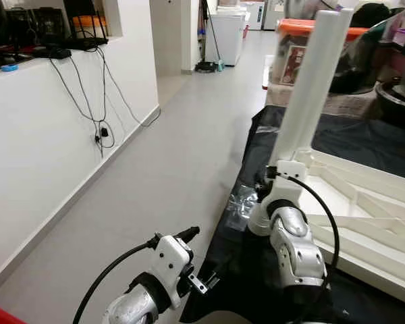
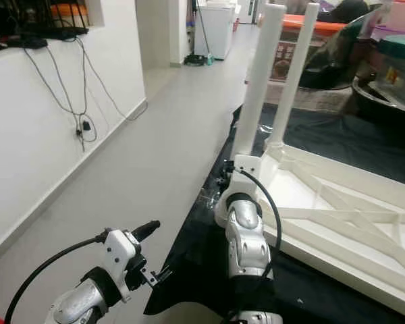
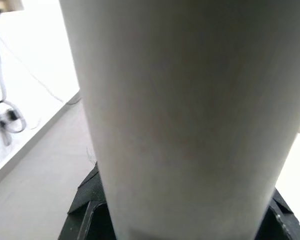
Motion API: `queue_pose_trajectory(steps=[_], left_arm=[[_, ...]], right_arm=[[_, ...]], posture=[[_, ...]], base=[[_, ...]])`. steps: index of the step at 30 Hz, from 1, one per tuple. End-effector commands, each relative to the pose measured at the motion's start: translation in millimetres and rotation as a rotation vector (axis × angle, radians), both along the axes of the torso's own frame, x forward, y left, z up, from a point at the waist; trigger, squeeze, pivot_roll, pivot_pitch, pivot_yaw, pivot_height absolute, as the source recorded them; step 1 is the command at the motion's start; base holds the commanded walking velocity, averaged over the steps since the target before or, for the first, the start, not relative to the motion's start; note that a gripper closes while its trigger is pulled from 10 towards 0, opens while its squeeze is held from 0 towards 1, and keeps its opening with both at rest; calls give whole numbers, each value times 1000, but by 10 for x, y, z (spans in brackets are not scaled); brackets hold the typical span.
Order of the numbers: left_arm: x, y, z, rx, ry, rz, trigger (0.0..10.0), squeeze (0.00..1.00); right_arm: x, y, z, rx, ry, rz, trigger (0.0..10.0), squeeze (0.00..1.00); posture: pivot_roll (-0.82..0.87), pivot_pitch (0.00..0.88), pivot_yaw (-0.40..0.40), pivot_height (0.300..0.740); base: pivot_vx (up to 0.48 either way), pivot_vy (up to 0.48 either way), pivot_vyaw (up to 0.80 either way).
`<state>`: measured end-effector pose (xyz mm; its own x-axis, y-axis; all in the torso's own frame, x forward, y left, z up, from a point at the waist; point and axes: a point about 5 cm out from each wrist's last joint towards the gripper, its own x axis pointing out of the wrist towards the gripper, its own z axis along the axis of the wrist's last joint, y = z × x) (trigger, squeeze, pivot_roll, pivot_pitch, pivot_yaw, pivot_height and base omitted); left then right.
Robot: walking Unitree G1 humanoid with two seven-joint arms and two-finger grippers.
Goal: Building children table
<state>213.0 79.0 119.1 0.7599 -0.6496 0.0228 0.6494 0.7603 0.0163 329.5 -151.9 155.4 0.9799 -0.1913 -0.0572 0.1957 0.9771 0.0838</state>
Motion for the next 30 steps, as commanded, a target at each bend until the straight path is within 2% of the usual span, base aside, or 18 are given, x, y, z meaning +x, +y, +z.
queue_pose_trajectory(steps=[1, 2, 3, 4, 5, 9, 12, 13, 16, 17, 18, 19, 20, 22, 24, 26, 27, 30], left_arm=[[0, 3, -48, 4, 22, 4, 10000, 0], [0, 3, -48, 4, 22, 4, 10000, 0], [2, 2, -52, 4, 23, 4, 10000, 0], [2, 2, -52, 4, 23, 4, 10000, 0], [10, 1, -57, 4, 24, 3, 10000, 0], [38, -1, -74, 3, 29, -1, 10000, 0], [44, -1, -76, 1, 31, -2, 10000, 0], [65, 8, -83, -9, 39, 8, 10000, 0], [94, 23, -87, -25, 51, 21, 10000, 0], [118, 32, -89, -35, 58, 30, 10000, 0], [118, 32, -89, -35, 58, 30, 10000, 0], [133, 38, -85, -39, 59, 35, 10000, 0], [133, 38, -85, -39, 59, 35, 10000, 0], [143, 45, -77, -38, 55, 37, 10000, 0], [143, 45, -77, -38, 55, 37, 10000, 0], [146, 44, -76, -35, 54, 34, 10000, 0], [146, 44, -76, -35, 54, 34, 10000, 0], [149, 41, -75, -34, 53, 32, 10000, 0]], right_arm=[[-112, 35, -230, 98, 86, -88, 0, 0], [-112, 35, -230, 98, 86, -88, 0, 0], [-115, 118, -241, 125, 85, -80, 10000, 0], [-115, 118, -241, 125, 85, -80, 10000, 0], [-99, 195, -215, 144, 38, -19, 10000, 1000], [-51, 311, -129, 158, -52, 118, 10000, 1000], [-45, 318, -106, 152, -64, 138, 10000, 1000], [-20, 320, -83, 128, -94, 228, 10000, 0], [0, 316, -71, 109, -112, 362, 10000, 0], [14, 300, -58, 88, -123, 514, 10000, 0], [14, 300, -58, 88, -123, 514, 10000, 0], [20, 279, -42, 80, -118, 660, 10000, 0], [20, 279, -42, 80, -118, 660, 10000, 0], [-10, 250, 30, 105, -75, 959, 10000, 0], [-10, 250, 30, 105, -75, 959, 10000, 0], [-73, 244, 151, 120, -26, 1284, 10000, 0], [-73, 244, 151, 120, -26, 1284, 10000, 0], [-110, 241, 203, 103, 9, 1465, 10000, 0]], posture=[[84, 0, -34, 740], [84, 0, -34, 740], [80, 0, -34, 740], [80, 0, -34, 740], [73, 0, -31, 740], [63, 0, -29, 740], [63, 0, -29, 740], [58, 0, -28, 740], [59, 0, -30, 740], [61, 0, -33, 740], [61, 0, -33, 740], [62, 0, -29, 740], [62, 0, -29, 740], [64, 0, -26, 740], [64, 0, -26, 740], [66, 0, -22, 740], [66, 0, -22, 740], [75, 0, -28, 740]], base=[[0, 0, 0], [0, 0, 0], [0, 0, 0], [0, 0, 0], [0, 0, 0], [0, 0, 0], [0, 0, 0], [0, 0, 0], [0, 0, 0], [0, 0, 0], [0, 0, 0], [0, 0, 0], [0, 0, 0], [0, 0, 0], [0, 0, 0], [0, 0, 0], [0, 0, 0], [0, 0, 0]])
